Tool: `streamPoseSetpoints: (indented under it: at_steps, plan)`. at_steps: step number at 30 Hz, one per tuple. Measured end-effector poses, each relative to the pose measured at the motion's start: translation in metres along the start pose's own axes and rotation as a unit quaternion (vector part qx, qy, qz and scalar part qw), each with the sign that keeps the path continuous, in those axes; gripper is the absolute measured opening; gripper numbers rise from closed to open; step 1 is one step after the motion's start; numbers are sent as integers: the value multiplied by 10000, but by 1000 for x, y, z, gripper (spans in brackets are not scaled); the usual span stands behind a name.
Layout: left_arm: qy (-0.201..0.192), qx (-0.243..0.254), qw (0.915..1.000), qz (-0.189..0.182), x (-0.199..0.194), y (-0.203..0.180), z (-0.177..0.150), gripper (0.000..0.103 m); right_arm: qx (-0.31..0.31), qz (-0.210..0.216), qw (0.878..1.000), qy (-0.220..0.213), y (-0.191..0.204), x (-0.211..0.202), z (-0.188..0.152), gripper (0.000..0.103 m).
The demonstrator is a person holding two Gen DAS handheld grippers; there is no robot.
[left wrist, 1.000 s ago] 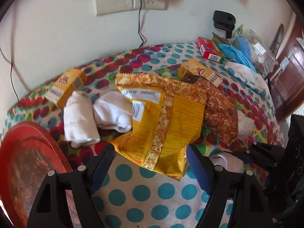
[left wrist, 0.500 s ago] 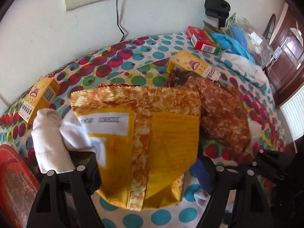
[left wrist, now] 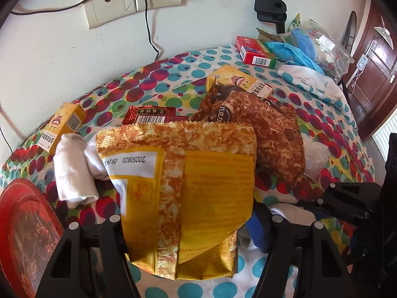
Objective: Organize objects
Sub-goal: 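Carry the yellow snack bag into the red tray and open the left gripper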
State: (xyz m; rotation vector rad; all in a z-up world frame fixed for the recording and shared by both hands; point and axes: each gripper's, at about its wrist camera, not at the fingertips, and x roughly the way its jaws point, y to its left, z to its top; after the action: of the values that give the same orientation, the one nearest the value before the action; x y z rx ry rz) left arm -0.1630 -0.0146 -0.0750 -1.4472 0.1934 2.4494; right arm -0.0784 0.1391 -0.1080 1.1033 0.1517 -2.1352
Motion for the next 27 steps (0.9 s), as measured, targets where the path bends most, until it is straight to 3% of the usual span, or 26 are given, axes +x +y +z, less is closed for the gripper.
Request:
streamPoseSetpoints:
  at_steps: [11,13,15,20,27]
  plan:
    - [-121,-517,9984,204,-41,16,-30,70,-62,-178,9997,-180,13,-5,-12,34]
    - [-188,-701,9973,57,-56,23,-35,70,-57,-175,9997,-177,13,-5,-12,34]
    - [-280,-720,9966,273,-71,26,-40,70,-59,-178,9997,-170,15,-6,-13,35]
    - [-559,-1017,9924,420,-117,49,-54,70,-155,-297,9993,-150,21,-7,-13,35]
    - [-549,-1382,9835,1028,-152,97,-77,70,-224,-380,9989,-131,17,-3,-7,35]
